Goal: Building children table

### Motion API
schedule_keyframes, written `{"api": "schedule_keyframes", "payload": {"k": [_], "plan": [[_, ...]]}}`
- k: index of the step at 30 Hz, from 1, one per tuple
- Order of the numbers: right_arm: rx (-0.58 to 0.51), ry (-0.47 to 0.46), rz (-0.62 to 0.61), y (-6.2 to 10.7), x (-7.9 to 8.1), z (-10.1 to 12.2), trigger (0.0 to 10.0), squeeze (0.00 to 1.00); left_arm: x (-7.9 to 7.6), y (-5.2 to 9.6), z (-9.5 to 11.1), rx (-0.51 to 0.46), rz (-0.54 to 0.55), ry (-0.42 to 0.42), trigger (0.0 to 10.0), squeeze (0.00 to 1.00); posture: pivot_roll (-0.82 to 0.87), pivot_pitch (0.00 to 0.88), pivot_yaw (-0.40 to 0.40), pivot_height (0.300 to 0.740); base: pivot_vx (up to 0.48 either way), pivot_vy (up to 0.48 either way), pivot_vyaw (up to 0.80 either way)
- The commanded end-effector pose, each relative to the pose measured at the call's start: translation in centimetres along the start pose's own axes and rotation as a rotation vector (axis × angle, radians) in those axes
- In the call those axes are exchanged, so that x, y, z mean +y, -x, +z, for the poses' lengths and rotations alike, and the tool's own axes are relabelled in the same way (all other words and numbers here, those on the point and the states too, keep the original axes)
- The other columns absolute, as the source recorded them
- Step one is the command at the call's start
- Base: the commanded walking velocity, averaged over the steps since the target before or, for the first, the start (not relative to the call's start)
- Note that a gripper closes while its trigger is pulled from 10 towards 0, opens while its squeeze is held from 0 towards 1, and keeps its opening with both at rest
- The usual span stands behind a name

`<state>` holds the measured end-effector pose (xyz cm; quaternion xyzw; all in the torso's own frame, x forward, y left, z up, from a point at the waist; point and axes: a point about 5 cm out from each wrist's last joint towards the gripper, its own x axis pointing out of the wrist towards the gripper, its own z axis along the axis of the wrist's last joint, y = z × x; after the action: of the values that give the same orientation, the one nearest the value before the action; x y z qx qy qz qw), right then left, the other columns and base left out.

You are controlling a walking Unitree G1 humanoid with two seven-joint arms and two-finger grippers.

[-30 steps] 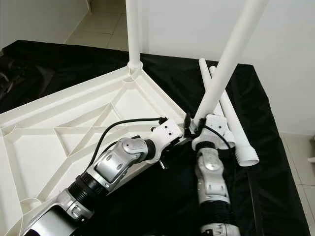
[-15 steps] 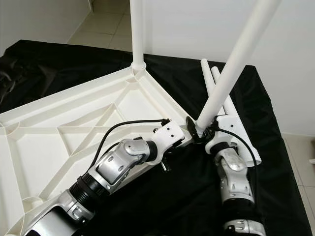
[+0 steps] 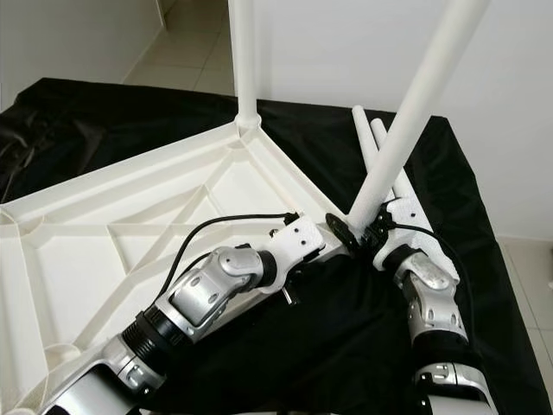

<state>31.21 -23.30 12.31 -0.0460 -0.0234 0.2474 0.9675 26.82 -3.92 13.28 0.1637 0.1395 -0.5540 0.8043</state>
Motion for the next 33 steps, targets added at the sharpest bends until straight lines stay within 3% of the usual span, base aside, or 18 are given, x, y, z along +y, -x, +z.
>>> {"api": "schedule_keyframes", "payload": {"k": [1, 12, 13, 14, 23, 24, 31, 33], "plan": [[0.004, -0.002, -0.044, 0.5, -1.0, 0.1, 0.0, 0.0, -1.3, -0.5, -2.4, 0.104, -0.118, 0.053, 10.0, 0.0, -0.04, 0.062, 0.017, 0.74, 0.0, 0.0, 0.0], [-0.007, -0.019, -0.001, 0.4, -0.8, 0.0, 0.0, 0.0, -1.2, -0.4, -2.4, 0.105, -0.113, 0.053, 10.0, 0.0, -0.04, 0.065, 0.017, 0.74, 0.0, 0.0, 0.0], [0.0, -0.021, -0.012, 0.3, -0.7, -0.1, 1.4, 0.0, -1.2, -0.4, -2.4, 0.105, -0.113, 0.053, 10.0, 0.0, -0.04, 0.066, 0.018, 0.74, 0.0, 0.0, 0.0], [0.007, -0.019, -0.031, 0.1, -0.6, -0.2, 10.0, 0.0, -1.2, -0.4, -2.4, 0.105, -0.113, 0.053, 10.0, 0.0, -0.04, 0.067, 0.016, 0.74, 0.0, 0.0, 0.0], [0.048, -0.013, -0.173, -1.3, 0.9, -0.9, 10.0, 0.0, -1.2, -0.5, -2.4, 0.105, -0.11, 0.054, 10.0, 0.0, -0.04, 0.07, 0.011, 0.74, 0.0, 0.0, 0.0], [0.037, -0.015, -0.232, -2.0, 1.8, -0.7, 10.0, 0.0, -1.1, -0.4, -2.4, 0.105, -0.107, 0.055, 10.0, 0.0, -0.04, 0.071, 0.011, 0.74, 0.0, 0.0, 0.0], [0.017, -0.009, -0.261, -2.6, 2.8, -0.3, 10.0, 0.0, -1.1, -0.4, -2.4, 0.106, -0.107, 0.055, 10.0, 0.0, -0.04, 0.073, 0.012, 0.74, 0.0, 0.0, 0.0], [-0.008, -0.035, -0.34, -3.2, 3.5, 0.2, 10.0, 0.0, -1.1, -0.4, -2.4, 0.107, -0.108, 0.054, 10.0, 0.0, -0.04, 0.074, 0.011, 0.74, 0.0, 0.0, 0.0]]}}
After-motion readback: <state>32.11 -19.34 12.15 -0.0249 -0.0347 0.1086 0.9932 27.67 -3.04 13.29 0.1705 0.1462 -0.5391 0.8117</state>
